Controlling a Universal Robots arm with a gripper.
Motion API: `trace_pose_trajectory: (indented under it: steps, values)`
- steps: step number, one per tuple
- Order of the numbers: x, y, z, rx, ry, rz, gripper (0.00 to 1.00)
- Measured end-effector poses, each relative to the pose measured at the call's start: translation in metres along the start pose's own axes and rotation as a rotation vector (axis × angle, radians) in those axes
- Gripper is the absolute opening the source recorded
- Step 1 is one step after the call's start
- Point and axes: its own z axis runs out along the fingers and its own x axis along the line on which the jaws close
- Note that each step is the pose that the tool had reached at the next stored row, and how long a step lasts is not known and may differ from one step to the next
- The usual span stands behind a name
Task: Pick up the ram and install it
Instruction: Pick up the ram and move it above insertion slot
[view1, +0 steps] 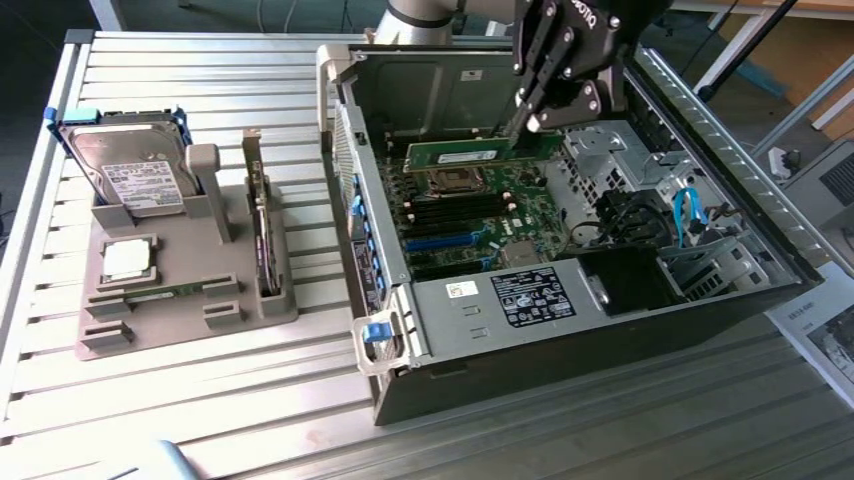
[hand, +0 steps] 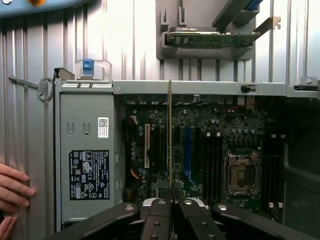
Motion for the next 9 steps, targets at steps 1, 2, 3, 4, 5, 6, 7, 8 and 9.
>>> trace_pose_trajectory:
  steps: [1, 2, 3, 4, 5, 6, 7, 8, 9]
  values:
    - [0.0, -0.0025, 0.0, 0.0, -0.0005, 0.0, 0.12]
    - [0.0, -0.004, -0.0001, 0.0, -0.0008, 0.0, 0.12]
    - [0.0, -0.0055, -0.0001, 0.0, -0.0011, 0.0, 0.12]
    - [0.001, -0.0073, -0.0001, 0.0, -0.0015, 0.0, 0.12]
    - [0.001, -0.0093, -0.0002, 0.0001, -0.0019, 0.0, 0.12]
    - [0.001, -0.0111, -0.0002, 0.0, -0.0022, 0.0, 0.12]
    - [0.001, -0.0132, -0.0002, 0.0001, -0.0028, 0.0, 0.12]
    - [0.001, -0.0159, -0.0003, 0.0, -0.0033, 0.0, 0.12]
    - [0.001, -0.0175, -0.0003, 0.0, -0.0038, 0.0, 0.12]
